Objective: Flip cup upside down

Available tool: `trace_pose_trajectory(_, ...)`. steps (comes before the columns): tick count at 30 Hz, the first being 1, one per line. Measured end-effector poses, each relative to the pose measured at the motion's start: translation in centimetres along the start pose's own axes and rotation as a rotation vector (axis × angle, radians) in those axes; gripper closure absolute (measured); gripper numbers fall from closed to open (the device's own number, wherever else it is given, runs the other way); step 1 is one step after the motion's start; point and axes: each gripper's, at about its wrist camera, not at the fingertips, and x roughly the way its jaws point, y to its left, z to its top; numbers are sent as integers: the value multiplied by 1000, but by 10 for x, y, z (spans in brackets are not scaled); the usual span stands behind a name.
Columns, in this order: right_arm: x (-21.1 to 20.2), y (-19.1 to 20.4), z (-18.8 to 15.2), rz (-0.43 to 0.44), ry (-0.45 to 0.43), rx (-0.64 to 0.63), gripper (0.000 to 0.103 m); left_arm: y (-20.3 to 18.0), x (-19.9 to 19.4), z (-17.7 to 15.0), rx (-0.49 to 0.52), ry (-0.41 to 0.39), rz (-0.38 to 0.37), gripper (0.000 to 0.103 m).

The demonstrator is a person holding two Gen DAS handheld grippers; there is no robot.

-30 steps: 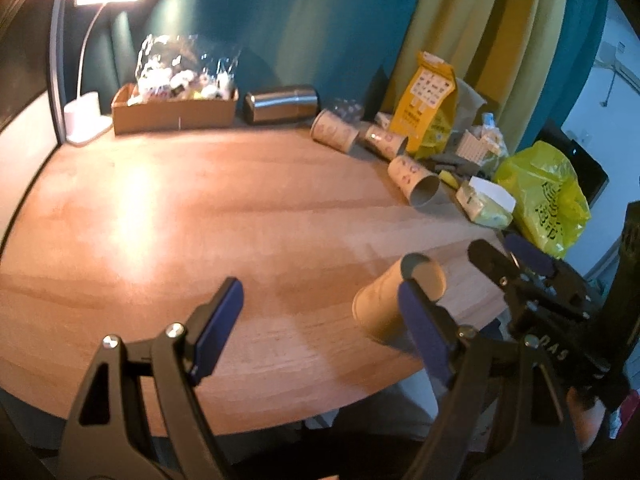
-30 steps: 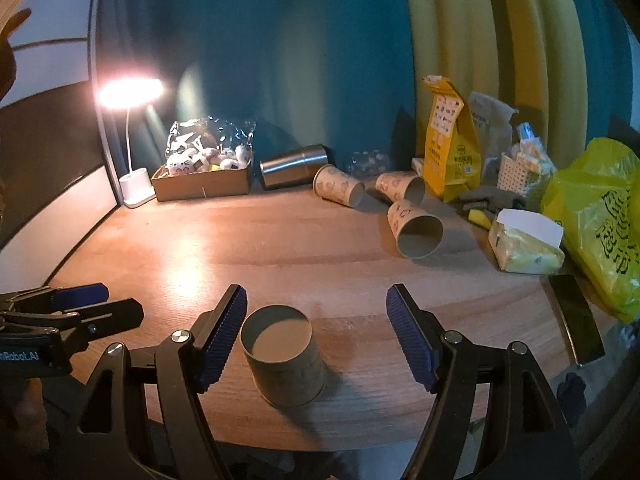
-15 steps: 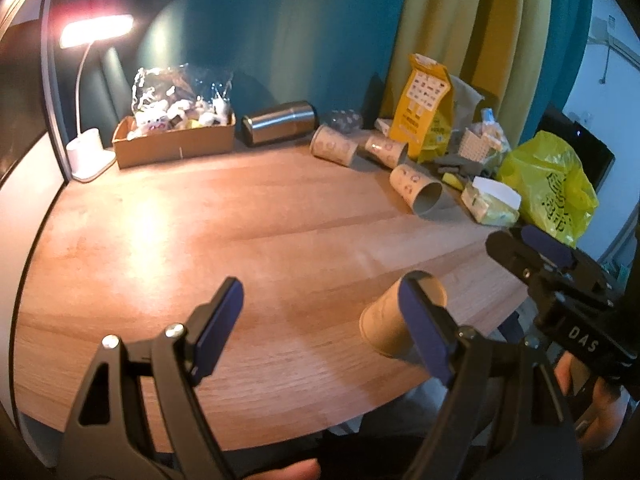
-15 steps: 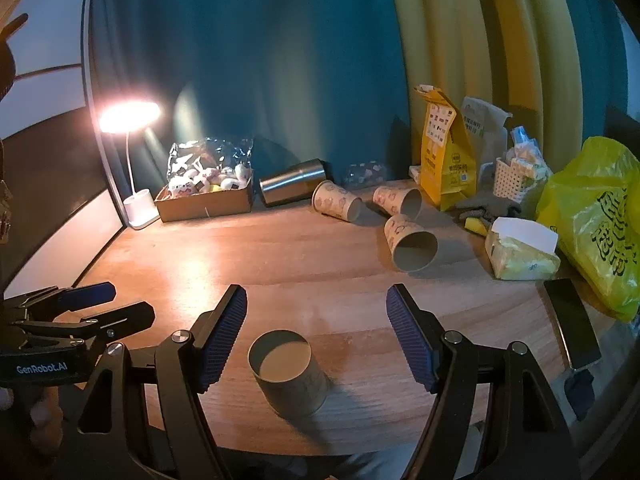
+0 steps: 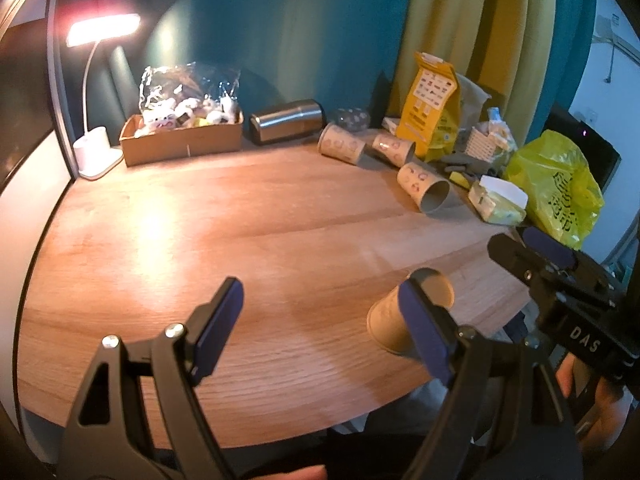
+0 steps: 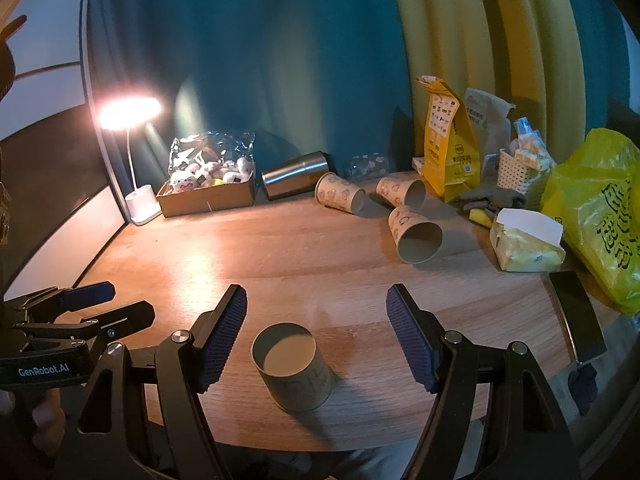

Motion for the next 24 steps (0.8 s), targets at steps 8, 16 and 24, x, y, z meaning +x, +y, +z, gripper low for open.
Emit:
trace_pose_trajectory(8, 1, 2, 0, 4, 4, 0, 28, 1, -1, 1, -4, -5, 9, 22)
trace_pose_trajectory(16, 3, 3, -1, 7, 10, -1, 28, 2, -1, 1, -8, -6, 10, 22)
trace_pose_trajectory(24, 3, 5, -4, 11, 14, -2, 28, 1, -2, 1, -10, -8, 11, 22)
